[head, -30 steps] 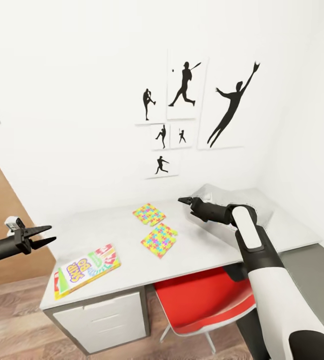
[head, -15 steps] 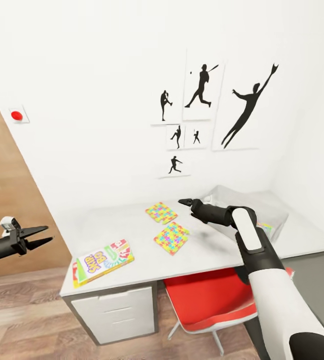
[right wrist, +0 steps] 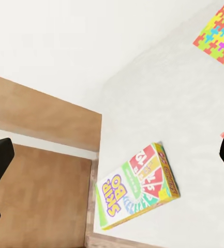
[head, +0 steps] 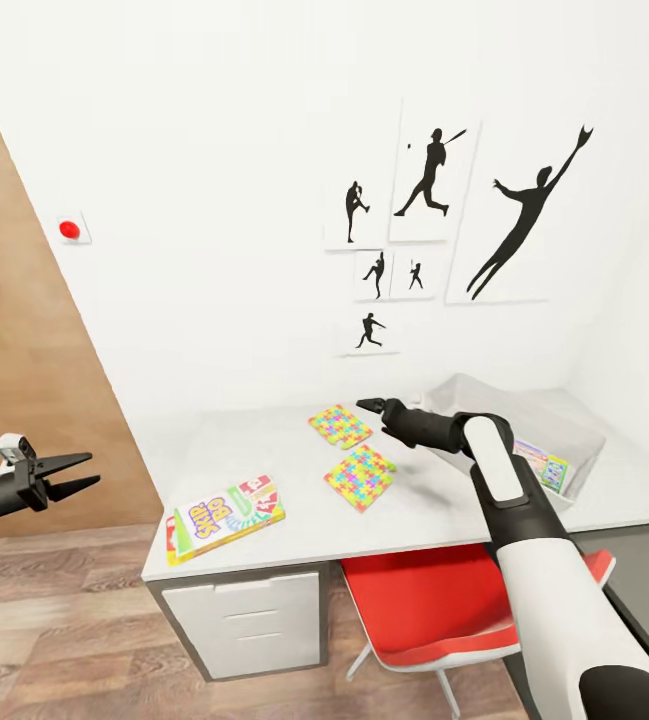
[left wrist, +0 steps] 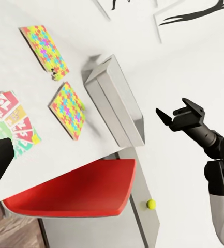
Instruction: Put all the toys in the child's room - the three board games (two on the bed and one on the table), the two jigsaw puzzles on the table, and the tennis ball on the table - inside the toy box on the table in the child's room.
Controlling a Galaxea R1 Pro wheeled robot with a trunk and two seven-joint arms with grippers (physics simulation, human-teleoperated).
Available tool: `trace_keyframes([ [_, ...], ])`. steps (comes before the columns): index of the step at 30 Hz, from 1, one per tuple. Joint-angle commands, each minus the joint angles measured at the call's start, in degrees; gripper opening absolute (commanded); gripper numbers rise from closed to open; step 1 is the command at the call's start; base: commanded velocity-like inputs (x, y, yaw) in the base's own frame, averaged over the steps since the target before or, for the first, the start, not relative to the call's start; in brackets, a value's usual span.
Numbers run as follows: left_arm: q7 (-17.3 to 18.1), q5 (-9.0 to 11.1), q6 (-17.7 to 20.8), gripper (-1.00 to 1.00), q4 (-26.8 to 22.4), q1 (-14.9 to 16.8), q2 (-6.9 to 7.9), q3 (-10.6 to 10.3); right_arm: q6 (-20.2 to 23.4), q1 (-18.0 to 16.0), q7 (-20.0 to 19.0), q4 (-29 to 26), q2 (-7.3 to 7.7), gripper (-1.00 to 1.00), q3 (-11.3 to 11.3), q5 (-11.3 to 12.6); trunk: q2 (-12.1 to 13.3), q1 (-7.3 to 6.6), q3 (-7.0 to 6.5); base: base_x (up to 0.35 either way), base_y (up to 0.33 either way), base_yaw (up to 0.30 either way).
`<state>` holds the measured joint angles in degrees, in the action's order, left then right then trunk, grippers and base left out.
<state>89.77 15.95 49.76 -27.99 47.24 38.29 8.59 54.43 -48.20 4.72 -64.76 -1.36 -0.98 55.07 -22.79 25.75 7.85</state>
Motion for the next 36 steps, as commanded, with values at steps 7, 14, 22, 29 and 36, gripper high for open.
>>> trace_keyframes([
  [7,0.23,-0.03,0.51,1.00,1.54,-0.03,0.18,-0.05,0.33,1.80,0.43,-0.23,-0.06,1.00,0.07,0.48,-0.13,0.04,0.13,-0.001,0.000,0.002],
  [14,0.23,-0.13,0.45,1.00,1.86,-0.11,0.12,-0.26,1.20,3.32,0.40,-5.28,-0.21,1.00,0.31,0.64,-0.13,0.04,0.13,-0.138,0.127,0.000],
  [22,0.23,0.32,-3.70,1.00,2.58,-1.27,1.03,-0.06,3.19,11.94,1.68,-16.64,-0.62,1.00,3.70,0.75,-0.13,0.04,0.13,-0.087,0.131,0.000],
  [29,0.23,0.62,-4.82,1.00,2.77,-1.50,1.73,-0.09,3.33,15.39,1.99,-18.05,-0.88,1.00,4.58,0.76,-0.13,0.04,0.13,-0.007,0.012,0.000],
  [36,0.23,0.49,-5.10,1.00,2.77,-1.54,1.31,-0.15,3.04,19.85,1.74,-21.07,-0.75,1.00,7.42,0.64,-0.13,0.04,0.13,0.000,0.003,0.000],
])
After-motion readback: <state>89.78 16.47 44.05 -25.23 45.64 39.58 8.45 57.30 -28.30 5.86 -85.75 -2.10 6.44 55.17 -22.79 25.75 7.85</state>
